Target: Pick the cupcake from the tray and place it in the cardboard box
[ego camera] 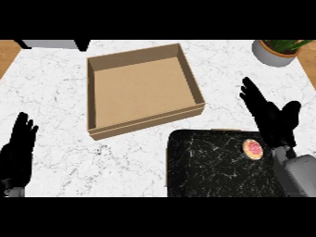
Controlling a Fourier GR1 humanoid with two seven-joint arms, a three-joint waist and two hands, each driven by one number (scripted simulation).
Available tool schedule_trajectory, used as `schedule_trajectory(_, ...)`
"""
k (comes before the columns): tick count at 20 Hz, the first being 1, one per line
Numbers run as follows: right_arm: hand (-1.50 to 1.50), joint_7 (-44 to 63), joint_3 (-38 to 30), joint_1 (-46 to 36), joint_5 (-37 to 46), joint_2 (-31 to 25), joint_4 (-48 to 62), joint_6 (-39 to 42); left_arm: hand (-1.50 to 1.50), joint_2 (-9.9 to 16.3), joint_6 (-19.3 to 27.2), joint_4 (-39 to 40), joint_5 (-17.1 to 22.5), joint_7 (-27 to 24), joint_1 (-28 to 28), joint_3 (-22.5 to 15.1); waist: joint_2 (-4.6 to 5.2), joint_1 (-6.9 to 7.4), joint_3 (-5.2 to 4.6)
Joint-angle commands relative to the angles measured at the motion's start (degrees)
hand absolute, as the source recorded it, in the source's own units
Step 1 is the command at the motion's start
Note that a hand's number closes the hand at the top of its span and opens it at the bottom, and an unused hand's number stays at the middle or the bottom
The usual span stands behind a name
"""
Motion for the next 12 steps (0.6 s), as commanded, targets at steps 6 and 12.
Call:
schedule_trajectory(6,-1.50,-13.9,-13.0,-8.4,0.6,-0.4,-6.4,-6.9,0.00,8.7,-4.3,-0.6,-10.2,-0.7,-3.8,-5.7,2.01,-2.71,2.74)
schedule_trajectory(12,-1.50,-17.1,-16.1,3.3,9.4,3.8,0.6,-26.7,0.00,6.5,-4.1,-2.0,-11.1,2.2,-3.5,-8.5,2.12,-2.56,2.70)
